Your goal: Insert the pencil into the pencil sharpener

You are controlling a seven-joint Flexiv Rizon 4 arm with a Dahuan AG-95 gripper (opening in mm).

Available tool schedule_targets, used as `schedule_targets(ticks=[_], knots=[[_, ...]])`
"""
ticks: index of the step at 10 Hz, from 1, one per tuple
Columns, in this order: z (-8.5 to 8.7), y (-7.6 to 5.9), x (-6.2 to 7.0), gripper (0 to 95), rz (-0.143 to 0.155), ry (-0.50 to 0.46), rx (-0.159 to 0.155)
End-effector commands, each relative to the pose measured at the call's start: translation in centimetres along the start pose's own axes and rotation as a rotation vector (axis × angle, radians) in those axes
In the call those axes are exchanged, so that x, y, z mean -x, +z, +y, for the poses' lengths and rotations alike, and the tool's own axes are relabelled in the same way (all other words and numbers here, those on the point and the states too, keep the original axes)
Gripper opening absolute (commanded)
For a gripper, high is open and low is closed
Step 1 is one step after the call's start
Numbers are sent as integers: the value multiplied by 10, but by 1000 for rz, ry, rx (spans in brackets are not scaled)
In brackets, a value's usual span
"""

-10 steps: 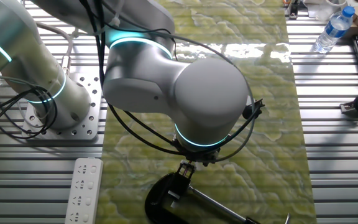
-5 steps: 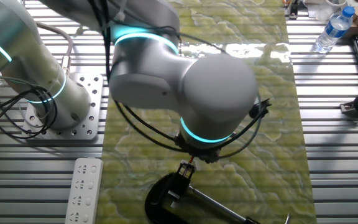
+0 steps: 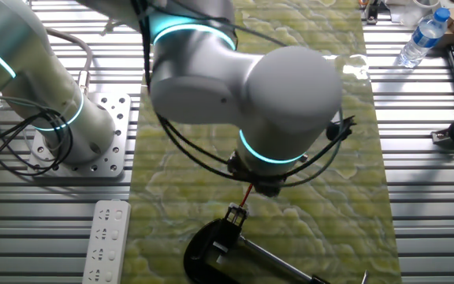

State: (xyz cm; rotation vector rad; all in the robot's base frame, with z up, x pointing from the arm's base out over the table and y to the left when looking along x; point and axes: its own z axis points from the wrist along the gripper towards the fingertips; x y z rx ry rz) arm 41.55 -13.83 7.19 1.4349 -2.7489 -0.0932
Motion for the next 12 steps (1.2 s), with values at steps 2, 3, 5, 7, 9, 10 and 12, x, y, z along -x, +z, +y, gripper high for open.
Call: schedule_targets(ticks=[2, 3, 5, 7, 9, 10, 12], knots=[[7, -8, 21, 0, 33, 128, 15], [9, -9, 25, 0, 37, 144, 13], [16, -12, 48, 0, 32, 290, 19], [21, -11, 59, 0, 31, 394, 20], [24, -7, 73, 0, 7, 535, 46], [26, -3, 80, 0, -11, 586, 59], [32, 3, 98, 0, -47, 658, 65]])
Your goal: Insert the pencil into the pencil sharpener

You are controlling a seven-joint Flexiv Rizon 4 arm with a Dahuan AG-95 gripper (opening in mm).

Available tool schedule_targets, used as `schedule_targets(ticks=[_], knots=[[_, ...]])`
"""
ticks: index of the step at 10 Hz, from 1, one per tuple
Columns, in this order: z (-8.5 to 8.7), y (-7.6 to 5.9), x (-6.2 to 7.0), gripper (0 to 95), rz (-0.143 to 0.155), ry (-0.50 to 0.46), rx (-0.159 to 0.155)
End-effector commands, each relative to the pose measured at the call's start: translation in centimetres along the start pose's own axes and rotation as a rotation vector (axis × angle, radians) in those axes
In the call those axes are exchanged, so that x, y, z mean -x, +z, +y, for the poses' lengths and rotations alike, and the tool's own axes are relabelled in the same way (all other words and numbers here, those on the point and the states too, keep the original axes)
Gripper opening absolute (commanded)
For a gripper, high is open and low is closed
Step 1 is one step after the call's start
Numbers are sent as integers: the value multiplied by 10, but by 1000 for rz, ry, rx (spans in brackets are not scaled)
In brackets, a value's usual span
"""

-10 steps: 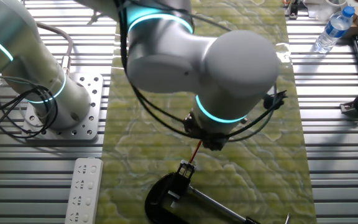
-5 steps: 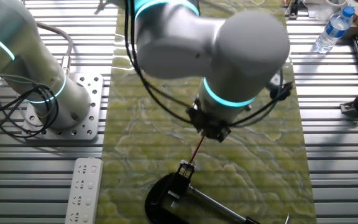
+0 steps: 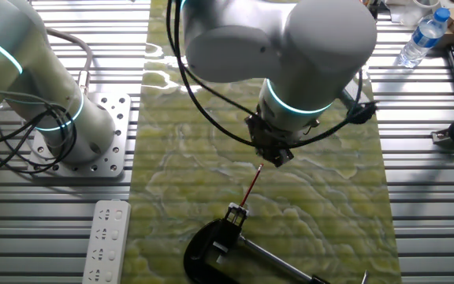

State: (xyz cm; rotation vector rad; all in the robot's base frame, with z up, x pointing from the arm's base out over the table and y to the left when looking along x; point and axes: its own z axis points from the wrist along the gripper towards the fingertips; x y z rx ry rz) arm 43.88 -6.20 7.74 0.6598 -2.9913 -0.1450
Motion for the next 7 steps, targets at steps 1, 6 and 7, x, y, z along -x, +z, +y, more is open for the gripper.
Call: schedule_targets(ticks=[1, 6, 7], knots=[[20, 7, 19, 0, -50, 135, 12], [20, 8, 20, 0, -53, 142, 0], [20, 8, 20, 0, -54, 137, 1]])
